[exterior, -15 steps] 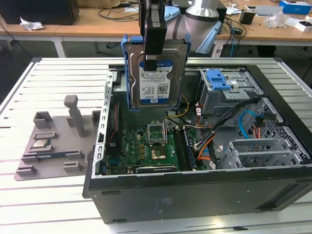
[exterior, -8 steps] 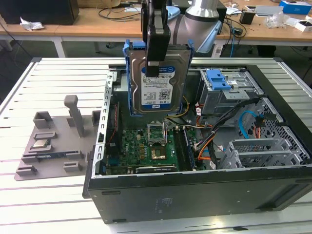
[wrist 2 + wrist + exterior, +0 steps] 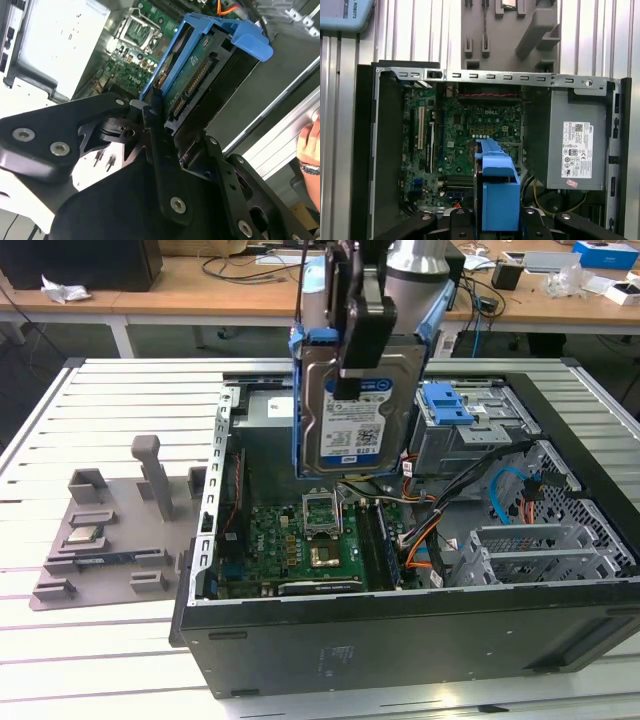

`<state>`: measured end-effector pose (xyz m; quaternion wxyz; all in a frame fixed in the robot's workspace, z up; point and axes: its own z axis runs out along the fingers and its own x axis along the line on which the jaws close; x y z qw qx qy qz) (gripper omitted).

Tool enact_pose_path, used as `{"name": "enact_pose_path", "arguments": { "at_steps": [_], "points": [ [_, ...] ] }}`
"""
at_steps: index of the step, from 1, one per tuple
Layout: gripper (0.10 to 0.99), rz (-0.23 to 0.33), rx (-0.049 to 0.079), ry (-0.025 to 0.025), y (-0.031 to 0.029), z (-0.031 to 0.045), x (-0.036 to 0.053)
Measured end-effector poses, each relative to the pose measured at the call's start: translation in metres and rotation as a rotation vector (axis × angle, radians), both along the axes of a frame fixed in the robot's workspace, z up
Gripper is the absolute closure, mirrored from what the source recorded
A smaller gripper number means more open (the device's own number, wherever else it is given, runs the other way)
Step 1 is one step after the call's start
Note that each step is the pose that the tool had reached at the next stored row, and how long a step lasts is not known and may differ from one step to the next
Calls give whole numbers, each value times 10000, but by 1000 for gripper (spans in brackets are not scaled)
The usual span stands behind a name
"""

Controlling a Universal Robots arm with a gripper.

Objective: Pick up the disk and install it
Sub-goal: 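Pick up the disk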

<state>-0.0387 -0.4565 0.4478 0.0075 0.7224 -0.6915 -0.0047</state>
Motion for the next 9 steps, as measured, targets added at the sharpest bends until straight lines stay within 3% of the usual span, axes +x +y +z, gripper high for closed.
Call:
{"name": "enact_pose_path", "arguments": {
  "at_steps": [4, 9],
  "points": [
    [722, 0, 0, 0, 0, -6, 142],
    [722, 0, -2, 1, 0, -17, 432]
  ]
}}
